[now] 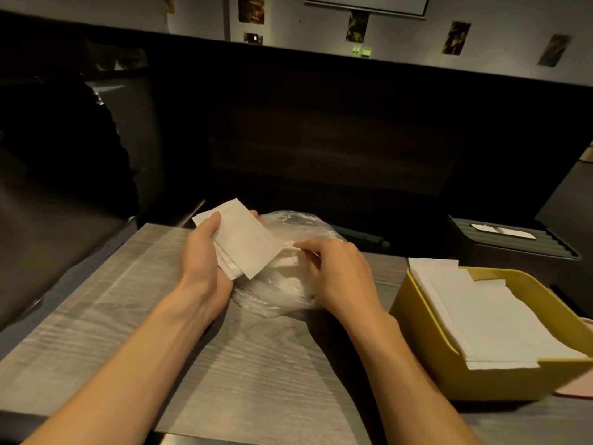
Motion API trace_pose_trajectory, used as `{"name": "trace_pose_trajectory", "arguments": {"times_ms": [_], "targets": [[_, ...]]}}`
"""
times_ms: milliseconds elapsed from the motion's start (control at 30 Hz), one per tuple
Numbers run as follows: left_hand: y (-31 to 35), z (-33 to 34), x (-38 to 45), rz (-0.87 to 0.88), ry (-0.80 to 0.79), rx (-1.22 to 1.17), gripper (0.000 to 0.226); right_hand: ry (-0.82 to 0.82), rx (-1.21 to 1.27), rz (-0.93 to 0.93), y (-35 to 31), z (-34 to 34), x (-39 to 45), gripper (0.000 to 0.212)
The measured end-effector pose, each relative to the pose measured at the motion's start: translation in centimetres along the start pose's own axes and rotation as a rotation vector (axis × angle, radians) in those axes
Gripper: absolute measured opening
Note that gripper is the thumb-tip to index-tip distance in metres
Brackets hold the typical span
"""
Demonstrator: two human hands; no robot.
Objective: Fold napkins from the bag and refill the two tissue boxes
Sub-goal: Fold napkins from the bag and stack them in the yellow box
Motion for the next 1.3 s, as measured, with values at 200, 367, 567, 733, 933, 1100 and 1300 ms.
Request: {"name": "trace_pose_trajectory", "arguments": {"times_ms": [200,367,567,733,933,1100,1300], "targets": [[0.3,-0.3,0.1,0.038,-0.031,-0.15,0.043,0.136,0.159,-0.066,-0.2,-0.5,0.1,0.021],[0.3,-0.3,0.2,0.056,-0.032,-0.151,0.044,0.372,0.537,-0.085,-0.7,-1.9,0.0,0.018],[-0.2,0.6,-0.3,0.039,-0.095,0.003,0.042,0.274,1.051,0.284,0.0,-1.5,0.1,0.021],[-0.9,2.5,-1.5,-0.068,-0.327,0.077,0.046,0.003,1.047,0.402,-0.7,0.1,0.0,0.047],[-0.8,2.2,-1.3,-0.07,-0.378,0.113,0.046,-0.073,0.961,0.212,-1.2,0.2,0.0,0.038],[-1.0,1.8,-1.1,-0.064,-0.328,0.129,0.049,-0.028,0.767,0.112,-1.1,0.6,0.0,0.049],[-0.7,2.3,-1.9,-0.103,-0.362,0.047,0.045,-0.056,0.788,0.056,-1.3,0.7,-0.4,0.082]]}}
Point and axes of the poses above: each hand's wrist, its own x-axis towards the middle knuckle, its own z-axis out of the palm, y = z × x, the point moved 4 cm from there along x, towards the middle knuckle, and after that the axes turned 13 degrees about x, right-handed, at the moved point
